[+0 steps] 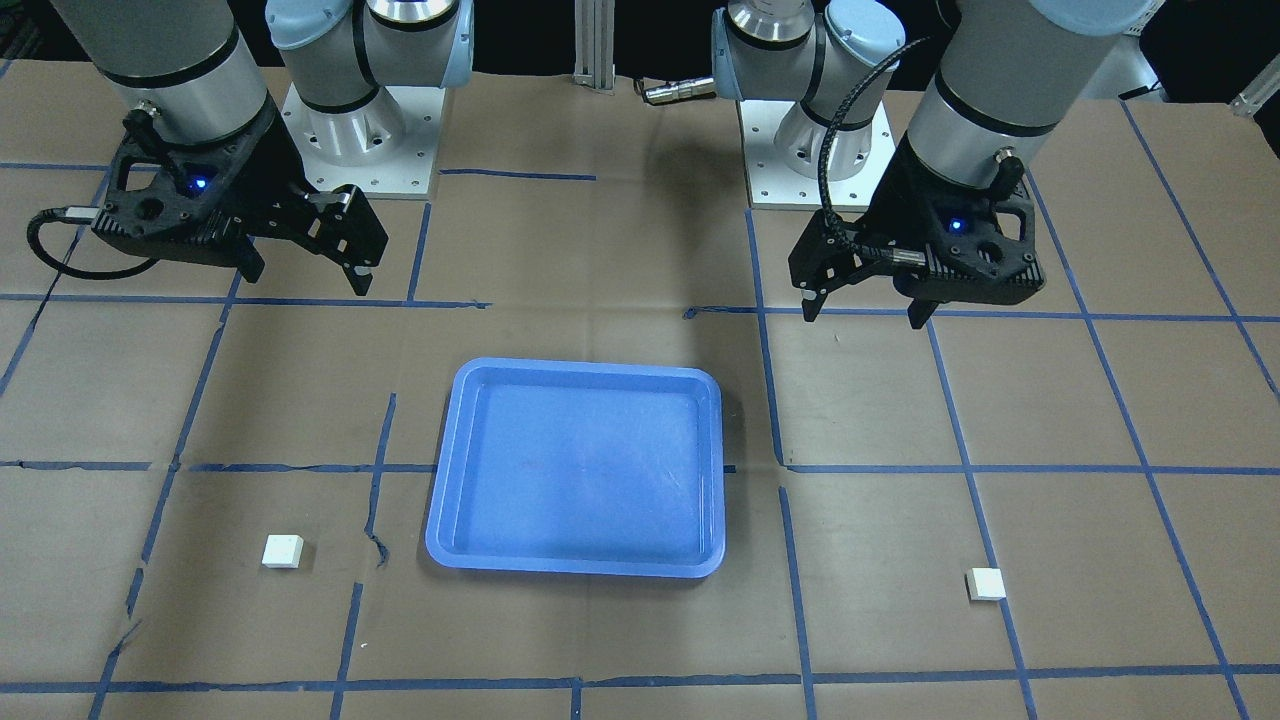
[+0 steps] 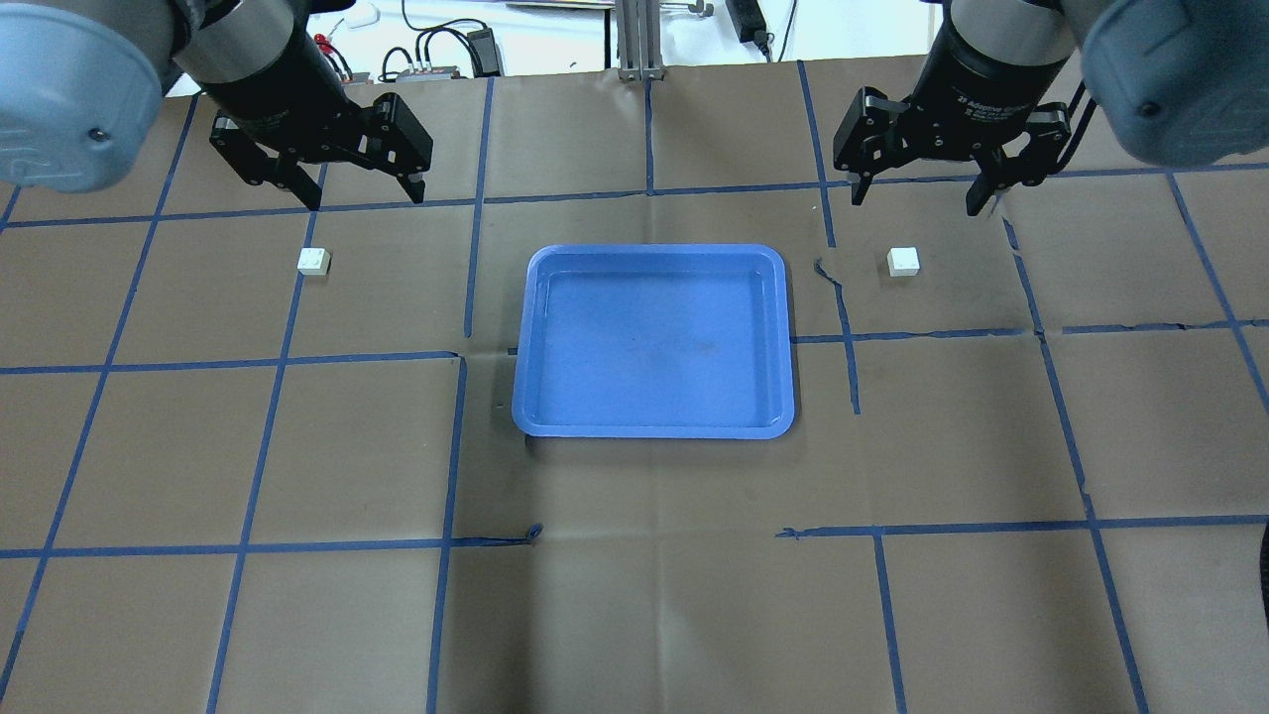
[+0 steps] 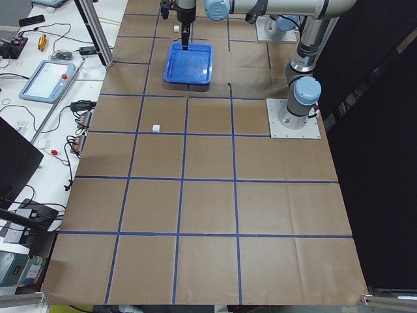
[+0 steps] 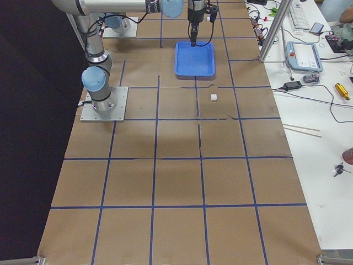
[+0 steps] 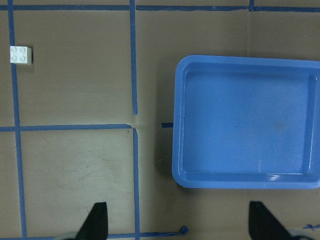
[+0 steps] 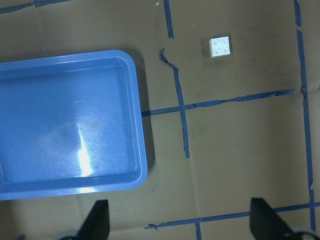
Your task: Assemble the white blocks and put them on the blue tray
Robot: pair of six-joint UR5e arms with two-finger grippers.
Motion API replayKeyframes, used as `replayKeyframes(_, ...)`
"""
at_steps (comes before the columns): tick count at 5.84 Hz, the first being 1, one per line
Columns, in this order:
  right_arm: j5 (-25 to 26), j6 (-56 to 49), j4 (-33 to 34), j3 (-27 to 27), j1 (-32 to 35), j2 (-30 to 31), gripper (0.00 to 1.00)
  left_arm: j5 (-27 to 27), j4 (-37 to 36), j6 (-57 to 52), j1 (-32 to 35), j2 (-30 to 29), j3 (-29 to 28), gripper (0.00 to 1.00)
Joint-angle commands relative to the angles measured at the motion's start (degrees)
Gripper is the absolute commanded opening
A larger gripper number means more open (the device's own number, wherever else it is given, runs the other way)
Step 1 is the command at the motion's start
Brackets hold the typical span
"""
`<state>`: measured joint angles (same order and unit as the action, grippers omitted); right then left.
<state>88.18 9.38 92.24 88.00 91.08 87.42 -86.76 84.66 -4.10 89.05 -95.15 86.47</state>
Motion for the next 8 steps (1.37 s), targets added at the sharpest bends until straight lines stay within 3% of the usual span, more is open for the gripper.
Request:
replayKeyframes(1,-0.3,-0.4,0.0,0.5,0.0,-0.1,1.0,-0.2,-3.2,-8.3,-0.5,-2.5,0.3,0.99)
replayKeyframes(3,0.4,-3.5,0.5,0.6,0.0,-0.2,1.0,-0.6,-9.5,-17.7,-0.8,-4.2,3.3,0.99)
replayKeyframes(5,-0.4,-11.4,0.5,0.2,0.0,-0.4,1.0,-0.9,-21.7,-23.4,-3.9,-6.1,10.8,0.99)
replayKeyframes(7,0.3,-30.7,0.7,0.5,0.0,-0.8,1.0,-0.7,-28.0,-33.6,-6.3,-10.2,12.7,0.99)
replayKeyframes(8,0.6,-38.9,0.1,0.6,-0.1,-0.8,1.0,-0.7,-29.1,-45.5,-8.8,-12.5,12.8,0.99)
